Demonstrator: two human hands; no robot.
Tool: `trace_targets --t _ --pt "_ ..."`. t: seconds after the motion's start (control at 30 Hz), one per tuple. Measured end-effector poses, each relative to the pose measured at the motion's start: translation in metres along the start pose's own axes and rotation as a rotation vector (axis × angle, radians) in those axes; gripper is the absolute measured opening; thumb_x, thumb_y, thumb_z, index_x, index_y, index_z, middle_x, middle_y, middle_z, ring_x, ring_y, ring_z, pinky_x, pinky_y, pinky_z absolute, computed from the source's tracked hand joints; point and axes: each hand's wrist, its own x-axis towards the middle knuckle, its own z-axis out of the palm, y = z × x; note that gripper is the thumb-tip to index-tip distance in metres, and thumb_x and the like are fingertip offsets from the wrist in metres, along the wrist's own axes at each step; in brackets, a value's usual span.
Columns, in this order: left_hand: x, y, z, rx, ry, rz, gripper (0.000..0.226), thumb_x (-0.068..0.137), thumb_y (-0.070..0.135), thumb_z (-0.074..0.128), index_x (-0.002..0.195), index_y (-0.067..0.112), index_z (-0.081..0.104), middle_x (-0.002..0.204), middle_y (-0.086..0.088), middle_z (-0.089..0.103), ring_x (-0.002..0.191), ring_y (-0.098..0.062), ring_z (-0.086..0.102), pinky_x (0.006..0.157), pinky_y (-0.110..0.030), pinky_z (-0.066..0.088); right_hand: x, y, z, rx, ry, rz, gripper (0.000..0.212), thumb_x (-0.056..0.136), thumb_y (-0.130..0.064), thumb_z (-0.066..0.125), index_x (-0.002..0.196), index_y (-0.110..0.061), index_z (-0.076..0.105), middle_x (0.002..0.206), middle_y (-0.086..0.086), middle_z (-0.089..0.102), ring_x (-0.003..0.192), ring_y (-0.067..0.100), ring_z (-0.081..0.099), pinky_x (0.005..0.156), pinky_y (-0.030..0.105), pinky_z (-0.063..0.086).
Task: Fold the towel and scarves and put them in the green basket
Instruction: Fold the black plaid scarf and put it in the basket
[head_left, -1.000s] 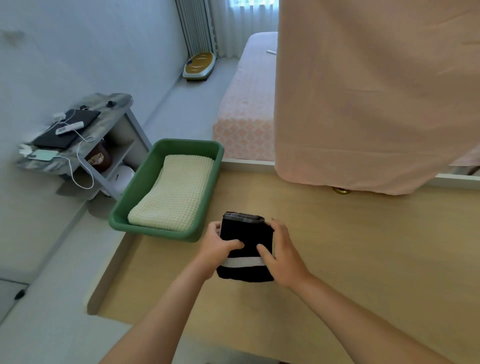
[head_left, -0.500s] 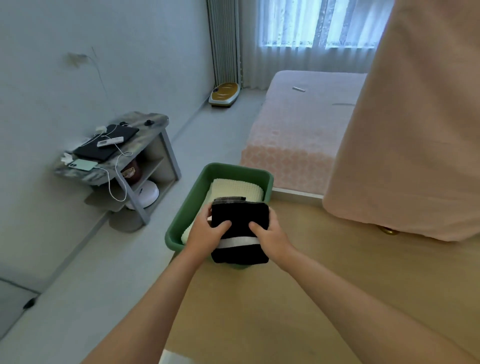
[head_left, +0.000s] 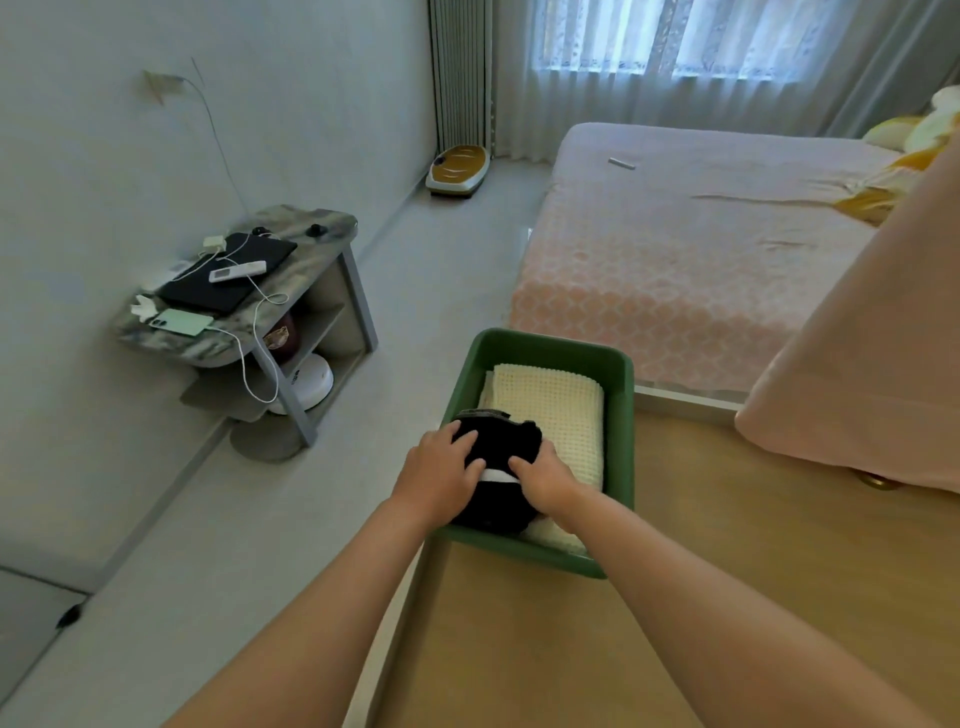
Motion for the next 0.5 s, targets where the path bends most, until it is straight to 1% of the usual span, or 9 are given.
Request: trace_targets --t 0.03,0.1,0.17,0.23,0.27,0.3,0.37,0.43,0.5 --pt "0.001 -0.001 0.001 0.021 0.062 0.051 0.049 0.1 0.036 0.043 0.147 0.022 0.04 0.155 -0.002 0.035 0.138 -0.023 0.033 0.113 -0.04 0.029 0.001 -0.001 0.001 -0.031 0.001 -0.025 0.05 0.103 -0.032 0.045 0.148 -0.026 0.025 0.126 0.013 0.056 0.103 0.029 0.06 0.088 0.046 0.056" --pt "0.006 -0.003 0.002 0.011 0.133 0.169 0.049 0.099 0.032 0.043 0.147 0.022 0.041 0.154 0.001 0.036 0.139 -0.019 0.033 0.114 -0.037 0.027 0.001 -0.003 0.001 -0.057 -0.04 -0.069 0.049 0.103 -0.031 0.045 0.149 -0.025 0.027 0.12 0.008 0.059 0.097 0.025 0.063 0.078 0.039 0.057" --pt "0.011 -0.004 0.004 0.015 0.091 0.245 0.054 0.099 0.031 0.041 0.151 0.022 0.034 0.157 0.002 0.031 0.144 -0.017 0.026 0.118 -0.035 0.02 -0.001 -0.001 0.002 -0.109 -0.086 -0.087 0.051 0.102 -0.034 0.048 0.148 -0.021 0.028 0.115 0.006 0.061 0.094 0.022 0.064 0.073 0.036 0.058" --pt "0.013 -0.008 0.011 0.06 -0.013 0.271 0.06 0.1 0.035 0.036 0.156 0.022 0.02 0.163 0.002 0.016 0.15 -0.015 0.011 0.122 -0.035 0.009 -0.003 0.004 0.004 -0.263 -0.029 -0.082 0.071 0.099 -0.041 0.053 0.154 -0.018 0.014 0.132 0.011 0.054 0.112 0.026 0.059 0.094 0.041 0.053" --pt "0.013 -0.011 0.016 0.08 -0.051 0.269 0.062 0.101 0.037 0.033 0.157 0.022 0.012 0.164 0.003 0.009 0.151 -0.013 0.003 0.123 -0.035 0.004 -0.004 0.006 0.005 -0.384 0.061 -0.099 0.082 0.097 -0.044 0.055 0.157 -0.019 0.004 0.145 0.014 0.042 0.124 0.029 0.051 0.103 0.042 0.047" --pt "0.011 -0.013 0.021 0.082 -0.066 0.259 0.063 0.101 0.039 0.031 0.158 0.022 0.008 0.165 0.005 0.003 0.15 -0.01 -0.003 0.123 -0.034 -0.001 -0.006 0.007 0.006 -0.524 0.18 -0.155 0.088 0.096 -0.044 0.056 0.157 -0.02 -0.003 0.153 0.014 0.029 0.134 0.031 0.041 0.11 0.042 0.04" --pt "0.008 -0.014 0.029 0.042 -0.043 0.238 0.064 0.101 0.041 0.03 0.157 0.021 0.008 0.165 0.006 0.001 0.15 -0.007 -0.007 0.122 -0.031 -0.006 -0.015 0.006 0.009 -0.734 0.361 -0.393 0.085 0.098 -0.039 0.053 0.157 -0.02 -0.004 0.16 0.009 0.014 0.145 0.028 0.023 0.119 0.042 0.026" --pt "0.006 -0.014 0.035 0.033 -0.038 0.236 0.061 0.103 0.042 0.026 0.157 0.02 0.009 0.164 0.006 -0.001 0.149 -0.007 -0.01 0.122 -0.033 -0.006 -0.02 0.007 0.016 -0.759 0.305 -0.562 0.07 0.103 -0.036 0.04 0.158 -0.02 0.001 0.165 0.004 0.006 0.151 0.021 0.006 0.124 0.039 0.01" --pt "0.005 -0.017 0.036 0.052 -0.049 0.248 0.059 0.104 0.039 0.023 0.158 0.022 0.007 0.164 0.006 -0.006 0.149 -0.008 -0.013 0.123 -0.036 -0.004 -0.02 0.016 0.023 -0.745 0.158 -0.503 0.064 0.105 -0.043 0.025 0.159 -0.019 -0.002 0.166 0.0 -0.005 0.152 0.015 -0.009 0.124 0.037 -0.002"
